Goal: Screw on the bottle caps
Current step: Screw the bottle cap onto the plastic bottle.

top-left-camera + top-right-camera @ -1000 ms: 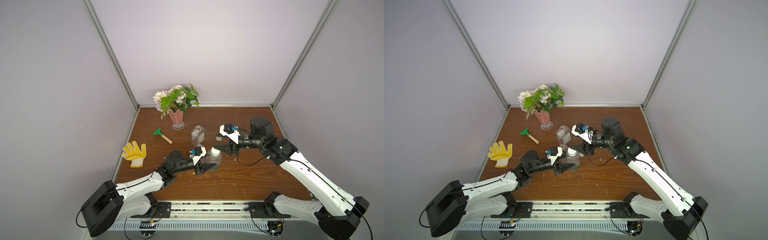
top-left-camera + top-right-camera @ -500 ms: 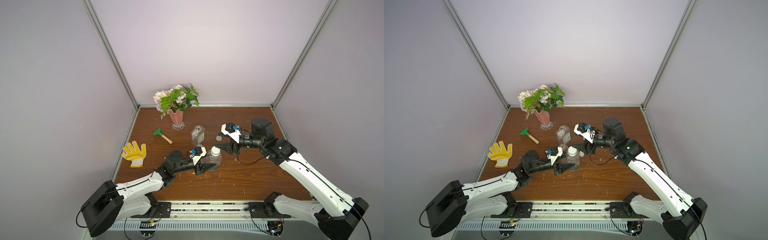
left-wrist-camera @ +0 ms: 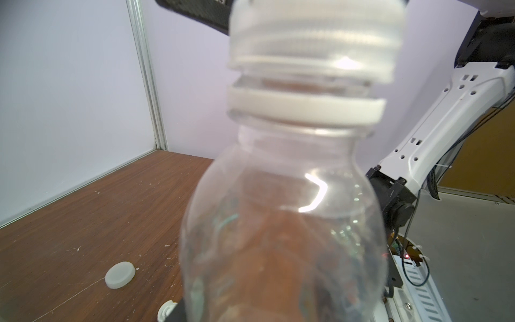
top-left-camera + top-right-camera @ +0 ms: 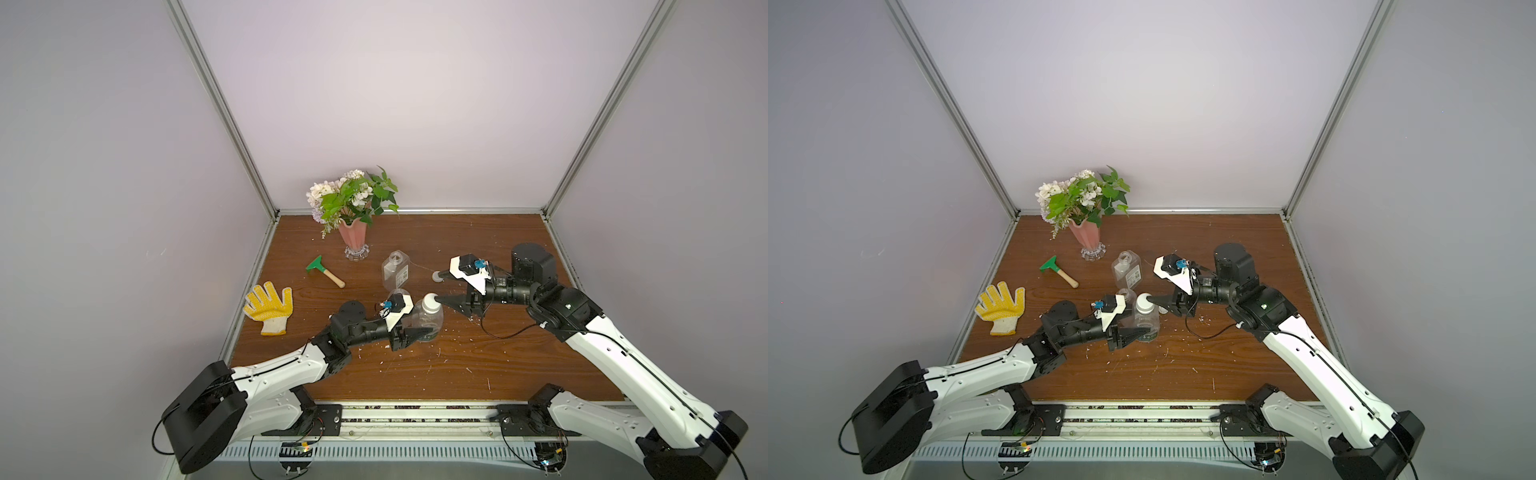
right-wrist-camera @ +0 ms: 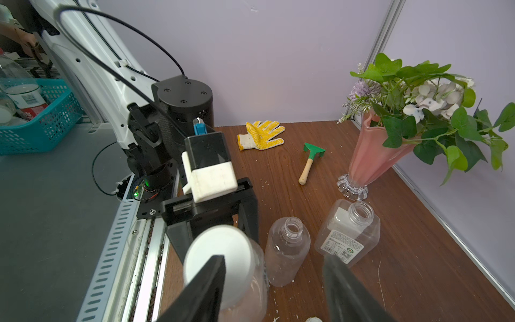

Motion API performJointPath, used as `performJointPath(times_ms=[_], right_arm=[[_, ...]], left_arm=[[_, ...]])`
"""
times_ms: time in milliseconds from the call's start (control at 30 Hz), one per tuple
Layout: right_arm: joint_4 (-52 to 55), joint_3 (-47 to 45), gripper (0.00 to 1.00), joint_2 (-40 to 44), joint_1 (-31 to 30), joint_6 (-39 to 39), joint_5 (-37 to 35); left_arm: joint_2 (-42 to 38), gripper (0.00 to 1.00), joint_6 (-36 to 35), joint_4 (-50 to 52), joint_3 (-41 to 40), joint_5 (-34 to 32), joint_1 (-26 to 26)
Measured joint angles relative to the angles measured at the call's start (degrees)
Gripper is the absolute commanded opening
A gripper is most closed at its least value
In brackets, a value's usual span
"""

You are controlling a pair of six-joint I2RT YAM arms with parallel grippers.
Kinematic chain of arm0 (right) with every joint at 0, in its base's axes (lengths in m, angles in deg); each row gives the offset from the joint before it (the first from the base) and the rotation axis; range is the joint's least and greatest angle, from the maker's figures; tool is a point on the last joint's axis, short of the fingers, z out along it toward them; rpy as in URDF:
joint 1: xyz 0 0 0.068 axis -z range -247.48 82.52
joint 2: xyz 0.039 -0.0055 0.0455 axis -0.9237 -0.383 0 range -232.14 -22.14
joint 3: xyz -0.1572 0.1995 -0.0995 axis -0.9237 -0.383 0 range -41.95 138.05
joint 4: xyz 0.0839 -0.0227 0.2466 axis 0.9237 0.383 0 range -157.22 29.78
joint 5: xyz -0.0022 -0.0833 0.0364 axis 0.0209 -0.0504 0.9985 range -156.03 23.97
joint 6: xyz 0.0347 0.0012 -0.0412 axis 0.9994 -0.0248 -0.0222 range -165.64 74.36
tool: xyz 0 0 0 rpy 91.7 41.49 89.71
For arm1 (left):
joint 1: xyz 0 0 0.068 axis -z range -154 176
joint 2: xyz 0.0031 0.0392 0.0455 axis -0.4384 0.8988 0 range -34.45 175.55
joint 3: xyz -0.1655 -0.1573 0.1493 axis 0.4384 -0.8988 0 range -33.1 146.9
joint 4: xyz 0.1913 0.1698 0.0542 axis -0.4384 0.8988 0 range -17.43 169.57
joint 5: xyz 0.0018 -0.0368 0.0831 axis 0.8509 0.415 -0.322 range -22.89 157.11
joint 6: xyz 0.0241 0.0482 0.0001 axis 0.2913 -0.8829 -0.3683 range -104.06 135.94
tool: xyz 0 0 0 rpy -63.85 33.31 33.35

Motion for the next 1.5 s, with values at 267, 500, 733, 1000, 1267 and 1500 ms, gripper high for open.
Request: performJointPath(times_ms=[267, 500, 733, 1000, 1267, 1500], right_arm=[[0.3, 0.0, 0.63, 0.5, 0.0, -0.1, 1.0], [0.8, 1.2, 0.63, 0.5, 0.0, -0.2, 4.0], [0.2, 1.6, 0.62, -0.1, -0.8, -0.7, 6.0], [0.1, 2.3, 0.62, -3.2, -2.8, -2.0, 6.0], [0.2, 2.3, 0.59, -3.5, -3.7, -2.4, 6.0], [0.2, 2.3, 0.52, -3.7, -3.9, -2.8, 6.0]], left_arm=[[0.0, 0.55, 0.0, -0.3, 0.0, -0.2, 0.0], [0.0, 0.55, 0.0, -1.8, 0.0, -0.4, 0.0], [0.0, 0.55, 0.0, -1.8, 0.0, -0.5, 0.0], [0.0, 0.55, 0.0, -1.7, 0.0, -0.5, 0.0], [0.0, 0.55, 0.0, -1.8, 0.0, -0.5, 0.0], [0.0, 0.55, 0.0, -1.8, 0.0, -0.6, 0.0]])
